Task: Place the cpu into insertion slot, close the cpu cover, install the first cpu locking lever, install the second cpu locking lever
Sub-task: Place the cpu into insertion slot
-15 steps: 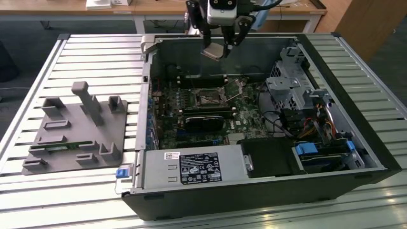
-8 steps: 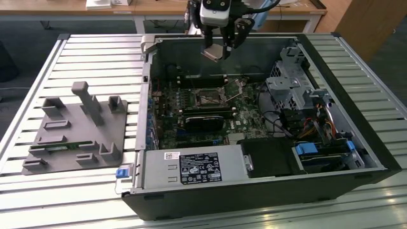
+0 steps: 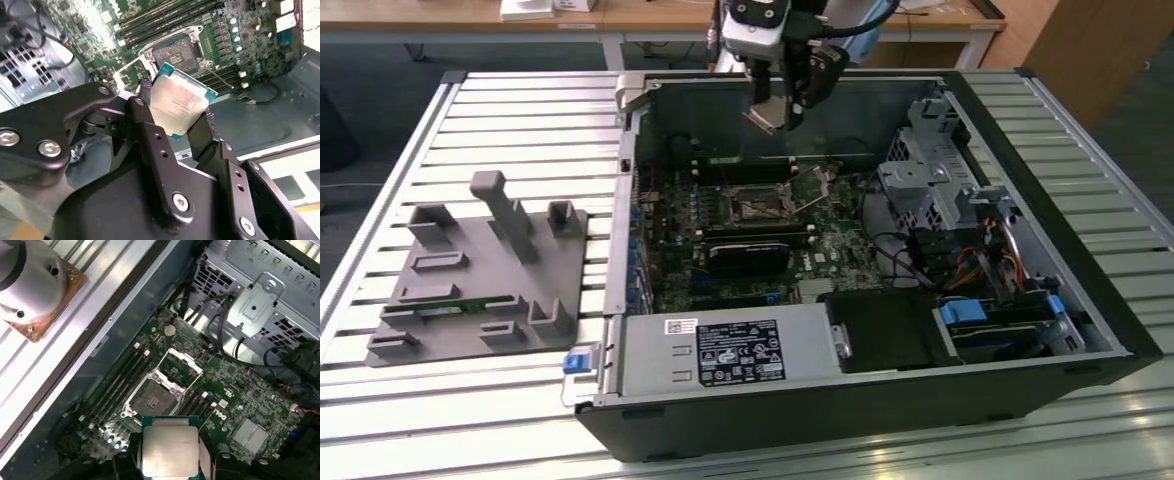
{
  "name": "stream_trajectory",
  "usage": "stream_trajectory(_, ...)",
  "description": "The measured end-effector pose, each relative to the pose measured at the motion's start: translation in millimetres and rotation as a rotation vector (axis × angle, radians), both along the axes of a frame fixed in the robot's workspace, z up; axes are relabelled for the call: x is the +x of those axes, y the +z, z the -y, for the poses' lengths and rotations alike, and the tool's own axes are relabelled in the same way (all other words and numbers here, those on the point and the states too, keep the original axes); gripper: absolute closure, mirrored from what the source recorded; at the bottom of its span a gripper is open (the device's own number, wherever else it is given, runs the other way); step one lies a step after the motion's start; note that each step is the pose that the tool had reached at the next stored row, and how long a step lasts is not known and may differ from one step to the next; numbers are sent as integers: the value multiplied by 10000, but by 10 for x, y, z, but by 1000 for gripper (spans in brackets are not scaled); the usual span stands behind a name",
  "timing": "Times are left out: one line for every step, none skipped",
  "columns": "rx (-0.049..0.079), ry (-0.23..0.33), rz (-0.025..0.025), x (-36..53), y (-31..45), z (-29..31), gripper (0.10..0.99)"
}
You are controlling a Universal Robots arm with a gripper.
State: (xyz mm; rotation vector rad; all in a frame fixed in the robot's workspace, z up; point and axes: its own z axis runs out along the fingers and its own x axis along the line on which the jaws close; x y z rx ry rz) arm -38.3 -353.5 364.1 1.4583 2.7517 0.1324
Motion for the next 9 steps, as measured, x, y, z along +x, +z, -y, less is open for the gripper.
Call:
stream_trajectory(1, -179, 0, 0, -10, 0, 545)
stream_trajectory(1, -367, 1, 0, -21, 0, 545)
stream_trajectory(1, -660, 1, 0, -40, 0, 545)
stream_trajectory(0, -823, 1, 0, -50, 0, 545)
stream_trajectory(-1, -993, 1, 0, -60, 0, 545)
stream_trajectory(-1, -1164, 1, 0, -71, -1, 545)
stream_trajectory(-1, -1338, 1, 0, -80, 0, 545)
stream_trajectory(-1, -1512, 1, 0, -90, 0, 545)
stream_trajectory(-1, -1709, 1, 0, -101, 0, 545)
